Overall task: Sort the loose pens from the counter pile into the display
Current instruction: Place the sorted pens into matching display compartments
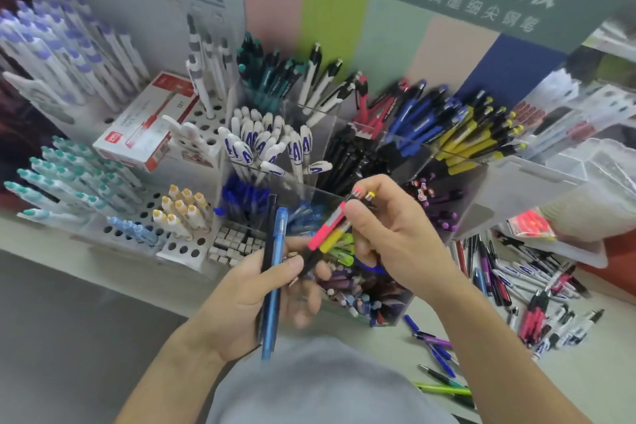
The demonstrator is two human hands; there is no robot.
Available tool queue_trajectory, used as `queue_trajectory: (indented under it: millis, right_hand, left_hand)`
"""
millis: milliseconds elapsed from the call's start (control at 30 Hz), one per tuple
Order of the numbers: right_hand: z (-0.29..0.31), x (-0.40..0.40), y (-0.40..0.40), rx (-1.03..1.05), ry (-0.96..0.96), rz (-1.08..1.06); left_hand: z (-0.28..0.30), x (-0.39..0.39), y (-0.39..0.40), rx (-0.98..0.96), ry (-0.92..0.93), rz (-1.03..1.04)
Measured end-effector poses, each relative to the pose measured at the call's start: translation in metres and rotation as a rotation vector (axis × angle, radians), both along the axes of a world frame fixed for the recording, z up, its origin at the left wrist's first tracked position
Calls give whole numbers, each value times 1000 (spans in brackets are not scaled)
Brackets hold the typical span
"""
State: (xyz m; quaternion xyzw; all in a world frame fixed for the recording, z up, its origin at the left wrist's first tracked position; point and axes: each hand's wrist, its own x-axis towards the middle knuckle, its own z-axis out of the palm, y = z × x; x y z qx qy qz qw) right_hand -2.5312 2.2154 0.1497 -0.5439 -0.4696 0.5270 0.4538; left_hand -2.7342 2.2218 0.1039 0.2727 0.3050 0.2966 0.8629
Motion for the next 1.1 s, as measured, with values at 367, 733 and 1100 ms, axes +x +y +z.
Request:
queue_trajectory:
  millis: [367, 733, 1100]
  right_hand:
    - [19, 48, -38, 121, -64, -279]
    - [48, 90, -41, 269, -174, -611]
    - [74, 114, -17, 382, -238, -131]
  left_hand:
    - [18, 54, 3, 314, 346, 269]
    - [56, 97, 10, 1241, 807, 422]
    - [91, 127, 40, 1137, 751, 189]
